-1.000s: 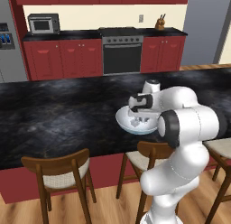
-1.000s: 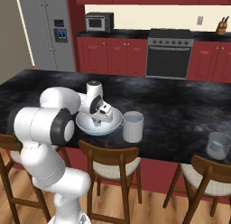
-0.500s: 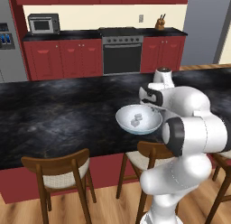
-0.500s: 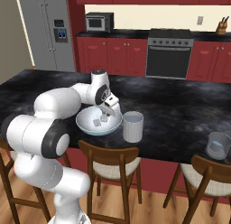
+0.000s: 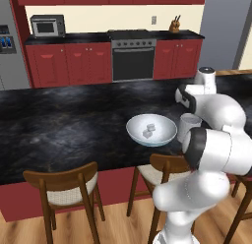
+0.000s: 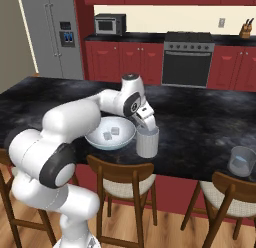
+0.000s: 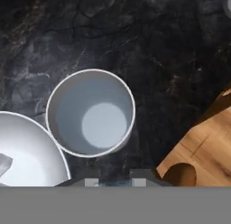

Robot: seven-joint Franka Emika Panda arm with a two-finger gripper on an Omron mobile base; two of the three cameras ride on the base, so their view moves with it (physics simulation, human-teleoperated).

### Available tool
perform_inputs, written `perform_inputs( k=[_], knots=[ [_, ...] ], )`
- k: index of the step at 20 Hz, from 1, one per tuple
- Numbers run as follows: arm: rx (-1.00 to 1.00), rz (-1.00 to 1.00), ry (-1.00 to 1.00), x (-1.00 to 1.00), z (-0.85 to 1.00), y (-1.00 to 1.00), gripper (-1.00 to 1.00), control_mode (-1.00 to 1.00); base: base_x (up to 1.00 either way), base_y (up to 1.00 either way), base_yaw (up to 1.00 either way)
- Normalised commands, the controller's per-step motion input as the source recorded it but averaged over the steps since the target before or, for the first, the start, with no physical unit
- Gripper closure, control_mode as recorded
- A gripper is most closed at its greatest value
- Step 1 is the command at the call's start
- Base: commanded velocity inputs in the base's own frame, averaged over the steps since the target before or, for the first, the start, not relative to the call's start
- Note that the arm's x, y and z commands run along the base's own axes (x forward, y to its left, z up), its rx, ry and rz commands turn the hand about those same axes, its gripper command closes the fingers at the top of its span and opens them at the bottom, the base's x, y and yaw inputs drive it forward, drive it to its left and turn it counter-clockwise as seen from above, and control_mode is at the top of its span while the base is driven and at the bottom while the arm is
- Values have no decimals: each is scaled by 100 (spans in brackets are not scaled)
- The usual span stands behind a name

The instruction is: There are four ice cubes in the ice bowl. Place two ice cubes in each glass of water.

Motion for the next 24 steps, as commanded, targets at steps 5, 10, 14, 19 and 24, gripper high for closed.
perform_inputs(
  k=[5,10,14,19,24],
  knots=[
    [0,-12,1,-6,3,-100,100,-100,0,0,0],
    [0,-10,0,-9,0,-100,100,-100,0,0,0],
    [0,-10,0,-13,0,-100,100,-100,0,0,0],
    [0,-8,0,-10,0,-100,100,-100,0,0,0],
    [0,-7,0,-9,0,-100,100,-100,0,0,0]
  ],
)
